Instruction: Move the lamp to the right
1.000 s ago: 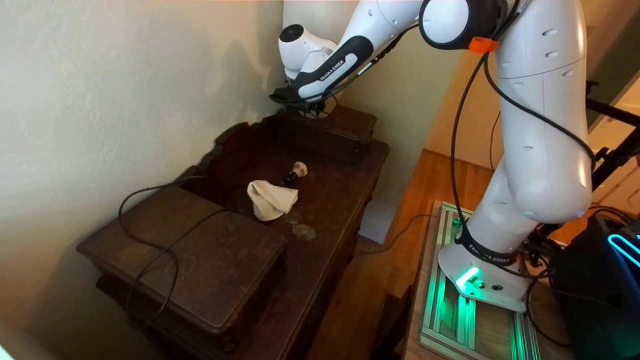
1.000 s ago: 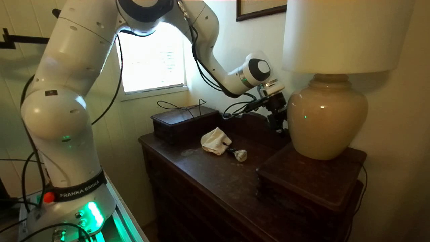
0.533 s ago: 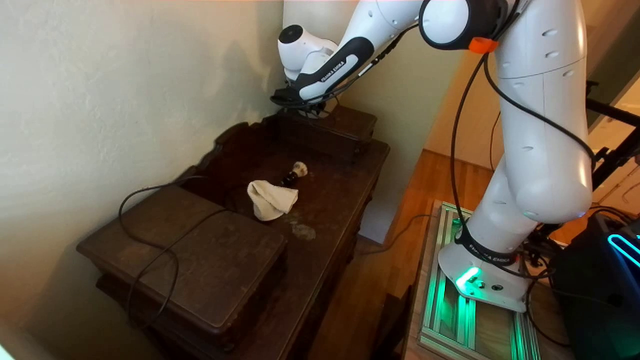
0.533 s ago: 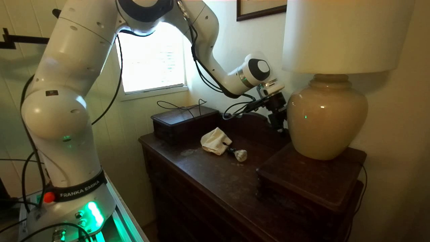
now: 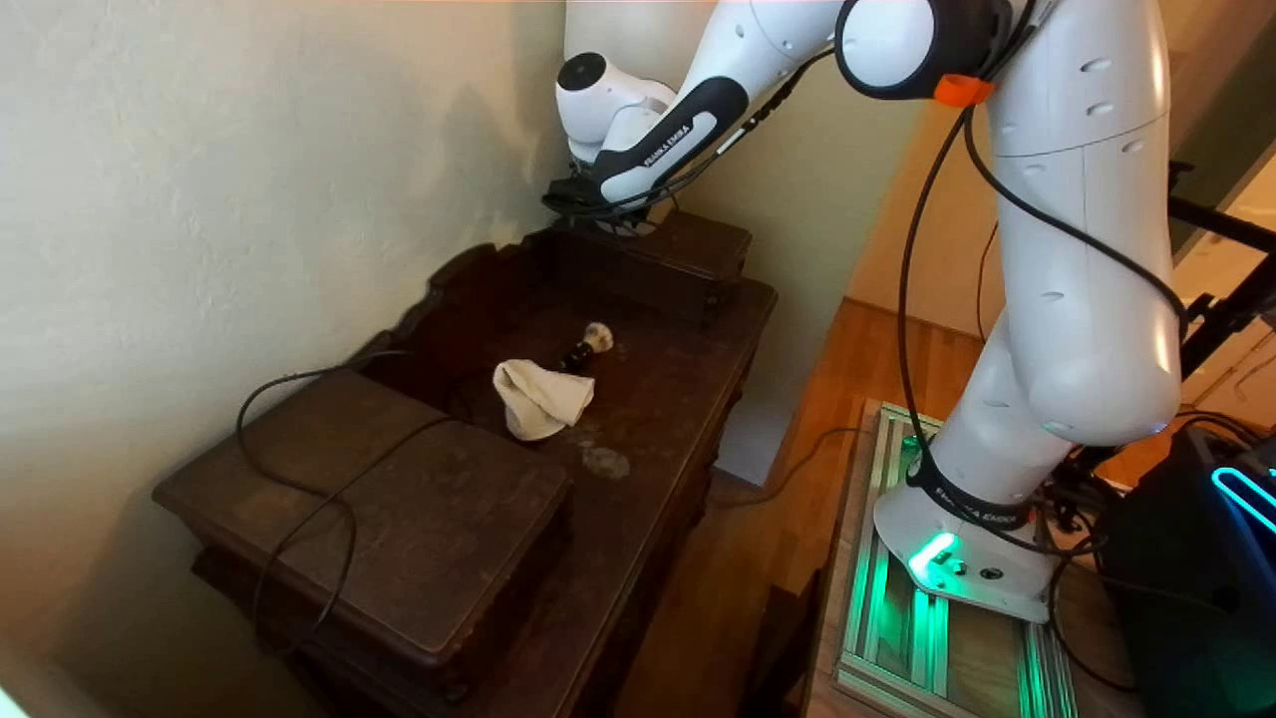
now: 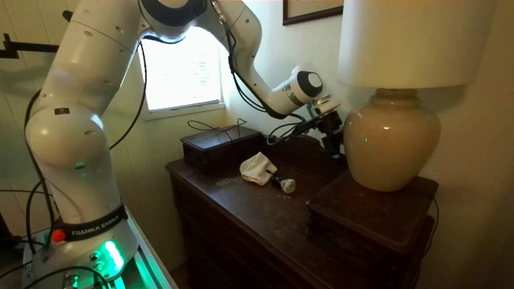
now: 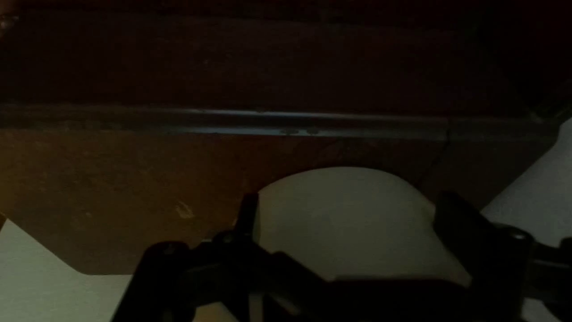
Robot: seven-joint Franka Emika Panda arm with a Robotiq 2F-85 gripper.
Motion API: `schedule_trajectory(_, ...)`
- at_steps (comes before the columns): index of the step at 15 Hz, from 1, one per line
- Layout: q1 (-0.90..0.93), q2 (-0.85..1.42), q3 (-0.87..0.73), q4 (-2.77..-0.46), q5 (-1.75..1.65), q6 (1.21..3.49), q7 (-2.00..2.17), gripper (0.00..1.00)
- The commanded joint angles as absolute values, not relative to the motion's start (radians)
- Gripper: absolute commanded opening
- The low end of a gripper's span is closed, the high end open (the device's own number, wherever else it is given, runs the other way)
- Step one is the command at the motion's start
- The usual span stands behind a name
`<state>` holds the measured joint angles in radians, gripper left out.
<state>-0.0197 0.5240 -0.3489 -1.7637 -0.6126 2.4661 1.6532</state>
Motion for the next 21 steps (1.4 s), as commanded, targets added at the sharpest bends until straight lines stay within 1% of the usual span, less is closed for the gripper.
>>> schedule_trajectory(1, -0.015, 0.507, -0.380, -1.786, -0.651, 2.503, 1.669, 1.00)
schedule_trajectory(21, -0.014, 0.500, -0.414, -1.815, -0.652, 2.552, 1.675, 1.00)
